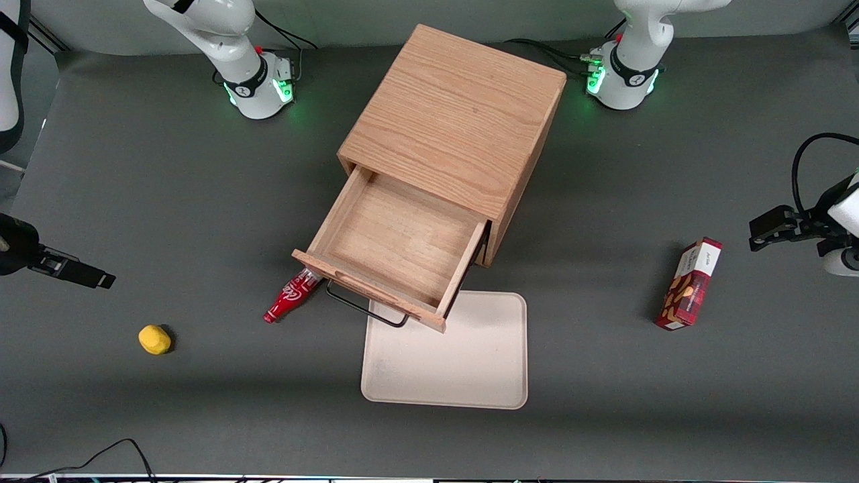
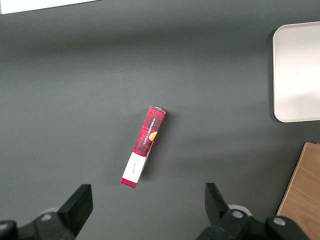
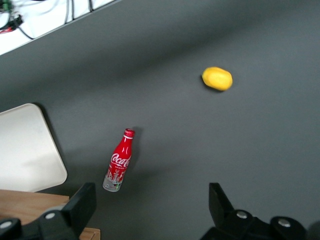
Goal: Open upper drawer
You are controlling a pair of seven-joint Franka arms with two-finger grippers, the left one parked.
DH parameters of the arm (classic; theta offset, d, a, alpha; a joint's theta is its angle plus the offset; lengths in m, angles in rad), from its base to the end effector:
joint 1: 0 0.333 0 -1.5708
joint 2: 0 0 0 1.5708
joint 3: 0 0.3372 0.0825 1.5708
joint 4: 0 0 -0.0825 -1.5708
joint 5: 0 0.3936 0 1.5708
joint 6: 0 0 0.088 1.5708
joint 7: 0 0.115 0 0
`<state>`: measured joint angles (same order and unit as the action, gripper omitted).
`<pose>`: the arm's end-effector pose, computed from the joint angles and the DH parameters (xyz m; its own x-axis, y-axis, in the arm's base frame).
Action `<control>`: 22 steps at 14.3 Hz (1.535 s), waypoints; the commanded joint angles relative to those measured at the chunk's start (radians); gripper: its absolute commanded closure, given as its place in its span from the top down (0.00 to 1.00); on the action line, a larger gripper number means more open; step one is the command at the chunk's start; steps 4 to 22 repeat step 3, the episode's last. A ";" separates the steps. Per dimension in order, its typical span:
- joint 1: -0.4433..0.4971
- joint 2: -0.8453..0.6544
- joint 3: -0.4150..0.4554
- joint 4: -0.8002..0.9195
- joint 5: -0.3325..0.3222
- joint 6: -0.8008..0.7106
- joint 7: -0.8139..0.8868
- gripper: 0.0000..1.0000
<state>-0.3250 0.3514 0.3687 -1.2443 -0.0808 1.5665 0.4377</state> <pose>0.6690 -0.0259 0.5883 0.9153 -0.4020 -0.0251 -0.4027 -0.9146 -0.0364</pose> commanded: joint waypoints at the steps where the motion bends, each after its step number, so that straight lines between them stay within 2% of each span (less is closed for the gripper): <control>1: -0.016 -0.046 -0.017 -0.061 0.012 -0.009 0.029 1.00; 22: -0.035 -0.043 -0.017 -0.050 0.010 -0.020 0.018 1.00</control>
